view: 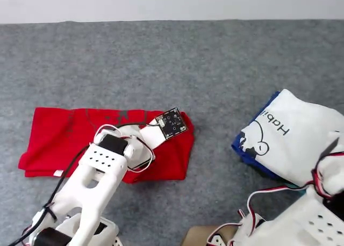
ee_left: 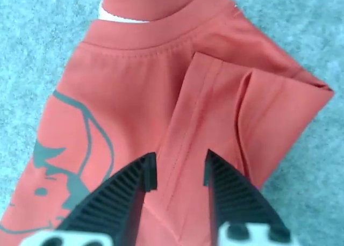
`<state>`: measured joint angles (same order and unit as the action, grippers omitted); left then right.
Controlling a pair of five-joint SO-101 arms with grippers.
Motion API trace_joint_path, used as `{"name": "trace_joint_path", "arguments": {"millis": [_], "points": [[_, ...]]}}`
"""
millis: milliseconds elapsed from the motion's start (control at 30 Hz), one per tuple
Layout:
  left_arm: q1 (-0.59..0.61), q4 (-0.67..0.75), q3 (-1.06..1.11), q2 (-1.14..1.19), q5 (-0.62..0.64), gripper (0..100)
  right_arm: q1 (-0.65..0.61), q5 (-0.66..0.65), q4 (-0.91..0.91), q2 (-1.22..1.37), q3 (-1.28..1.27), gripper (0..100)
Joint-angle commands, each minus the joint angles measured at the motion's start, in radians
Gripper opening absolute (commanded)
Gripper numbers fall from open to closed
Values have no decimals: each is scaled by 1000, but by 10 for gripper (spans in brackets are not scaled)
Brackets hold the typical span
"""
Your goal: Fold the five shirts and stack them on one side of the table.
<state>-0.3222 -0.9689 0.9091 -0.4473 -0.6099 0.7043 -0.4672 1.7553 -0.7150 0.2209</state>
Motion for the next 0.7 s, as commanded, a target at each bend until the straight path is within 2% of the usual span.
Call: {"name": "trace_joint_path", "arguments": {"millis": [0, 233, 367, 500, 667], "points": [[-2, -63, -76, -26, 9, 148, 13, -9, 41, -24, 5, 9], [-86, -350, -289, -26, 41, 148, 13, -8, 41, -24, 5, 9], [-192, -448, -271, -26, 49, 115, 13, -5, 41, -24, 5, 9], [-272, -434, -136, -17, 44, 81, 13, -5, 41, -24, 5, 9], [-229, -285, 39, -17, 0, 82, 13, -5, 41, -22, 5, 9]]}}
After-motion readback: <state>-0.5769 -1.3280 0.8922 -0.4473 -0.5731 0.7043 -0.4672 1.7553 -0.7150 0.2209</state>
